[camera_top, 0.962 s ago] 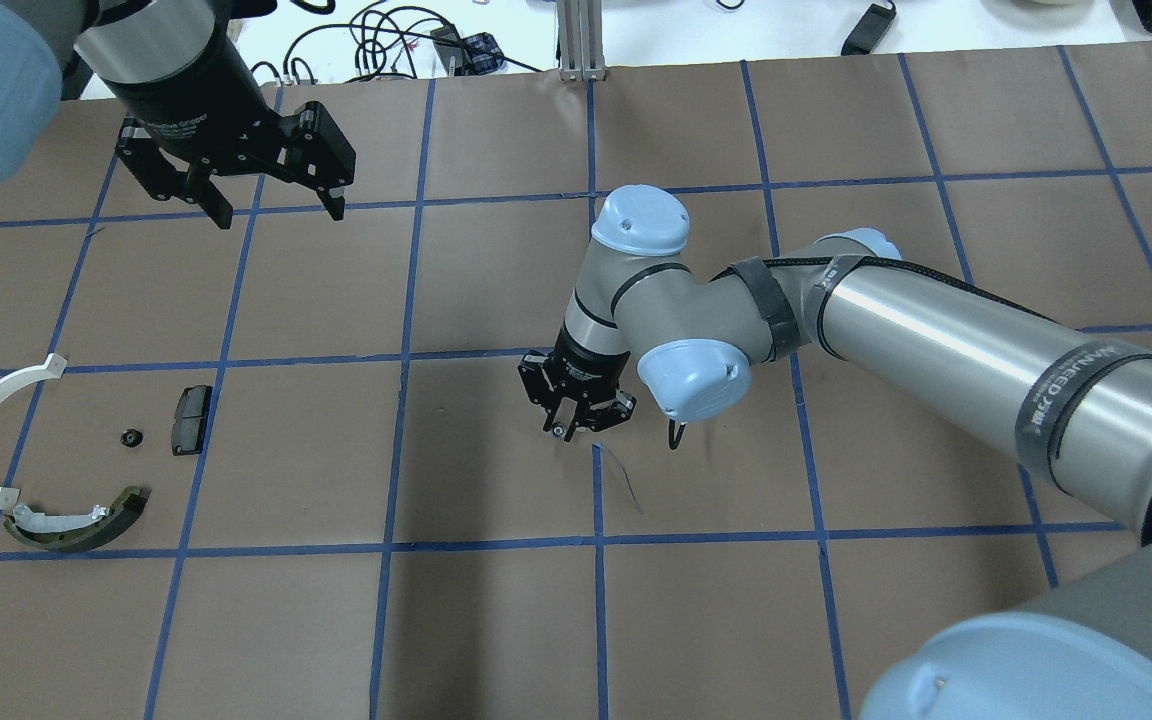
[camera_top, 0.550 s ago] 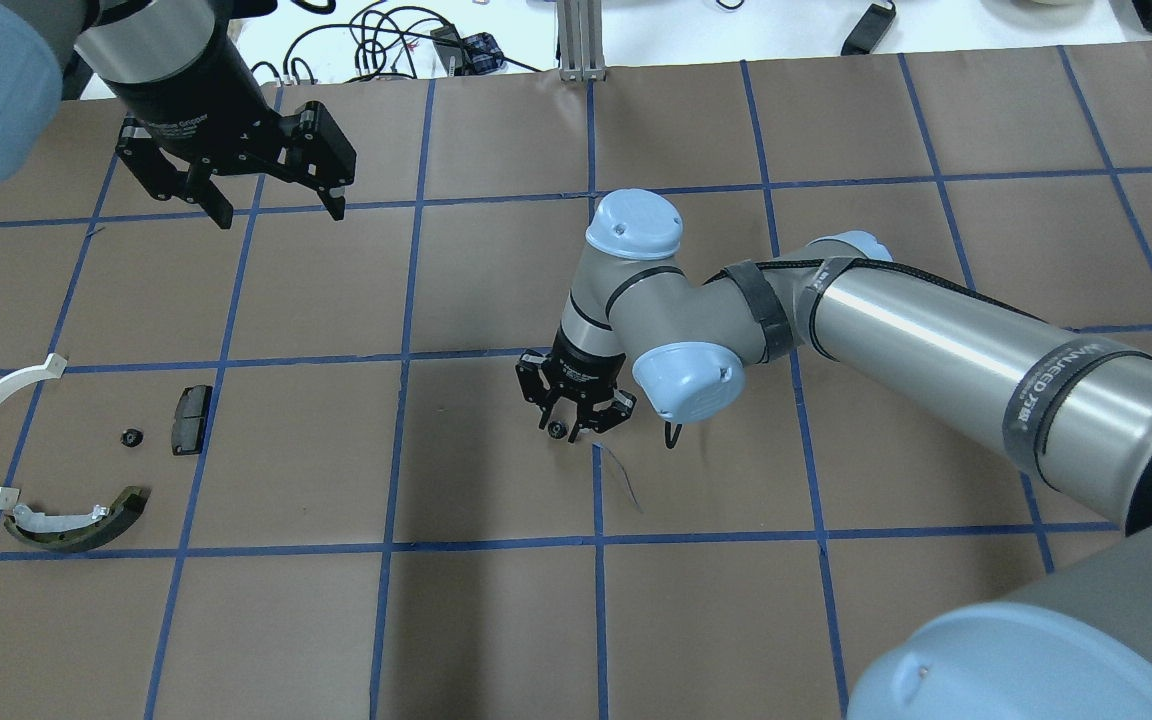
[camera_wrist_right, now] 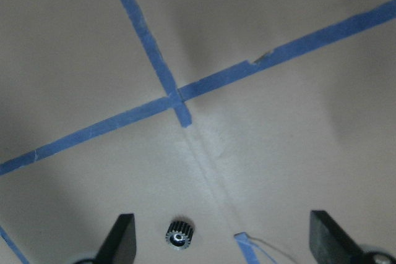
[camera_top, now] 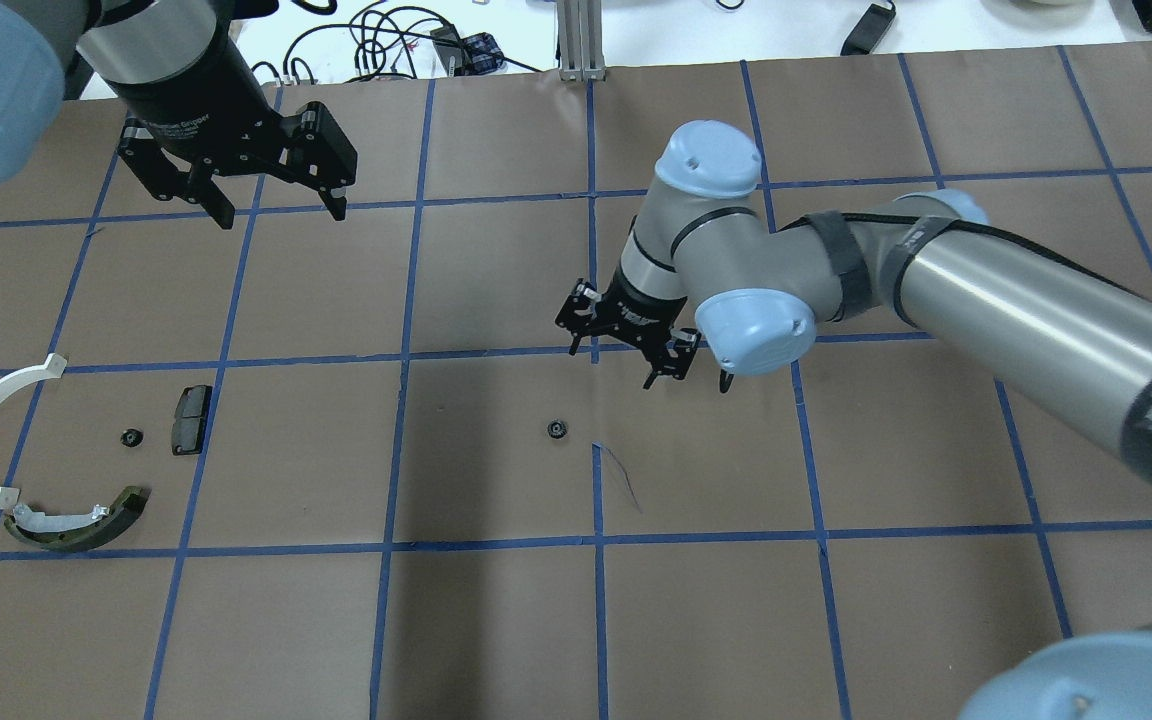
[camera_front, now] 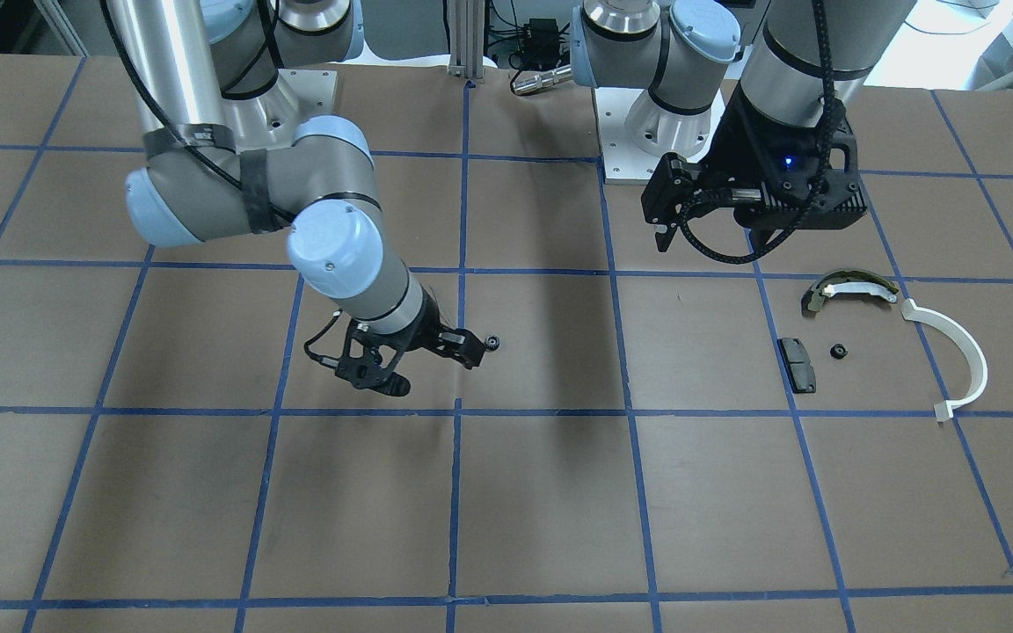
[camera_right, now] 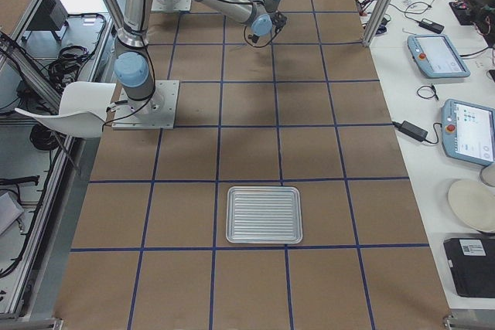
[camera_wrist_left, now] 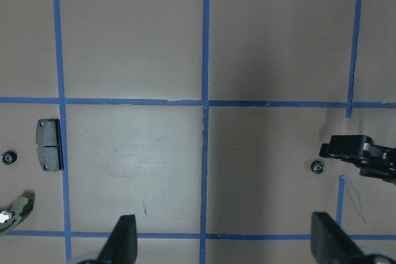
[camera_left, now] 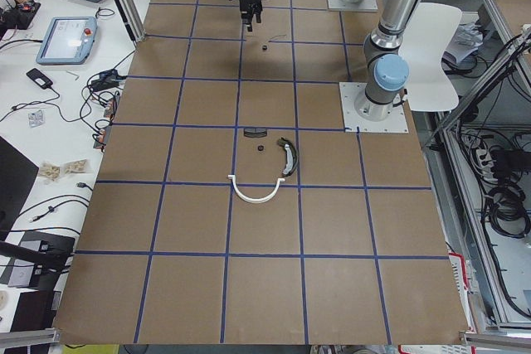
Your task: Place bearing gear from tray to pile
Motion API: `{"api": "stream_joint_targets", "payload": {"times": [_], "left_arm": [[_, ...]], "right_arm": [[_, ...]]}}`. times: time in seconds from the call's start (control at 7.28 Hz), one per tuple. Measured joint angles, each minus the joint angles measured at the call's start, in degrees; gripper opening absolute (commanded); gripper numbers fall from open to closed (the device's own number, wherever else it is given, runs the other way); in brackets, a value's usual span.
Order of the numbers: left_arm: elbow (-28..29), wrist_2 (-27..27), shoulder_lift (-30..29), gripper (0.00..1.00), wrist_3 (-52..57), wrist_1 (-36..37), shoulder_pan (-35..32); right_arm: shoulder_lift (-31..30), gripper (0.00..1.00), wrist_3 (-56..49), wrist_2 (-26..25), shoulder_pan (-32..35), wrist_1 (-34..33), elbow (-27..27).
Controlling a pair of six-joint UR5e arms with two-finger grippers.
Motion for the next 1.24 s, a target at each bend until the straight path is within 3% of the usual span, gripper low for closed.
{"api": "stream_joint_targets", "payload": {"times": [0.69,0.96,1.24], "left_arm": [[0.0,-0.2,-0.7,1.00,-0.5,0.0,-0.2],[-0.8,-0.2,-2.6,1.00,-4.1,0.4,-2.7],[-7.6,0.0,-4.8,1.00,-13.3,8.6,-9.8]], "right_arm": [[-20.5,1.00,-24.3,-11.6,-14.8,20.1,-0.5],[-23.1,1.00,-27.5,-15.8,-16.9,27.8,-5.6],[-22.1,1.00,-27.4,-16.5,-16.9,32.3,-9.4]]}}
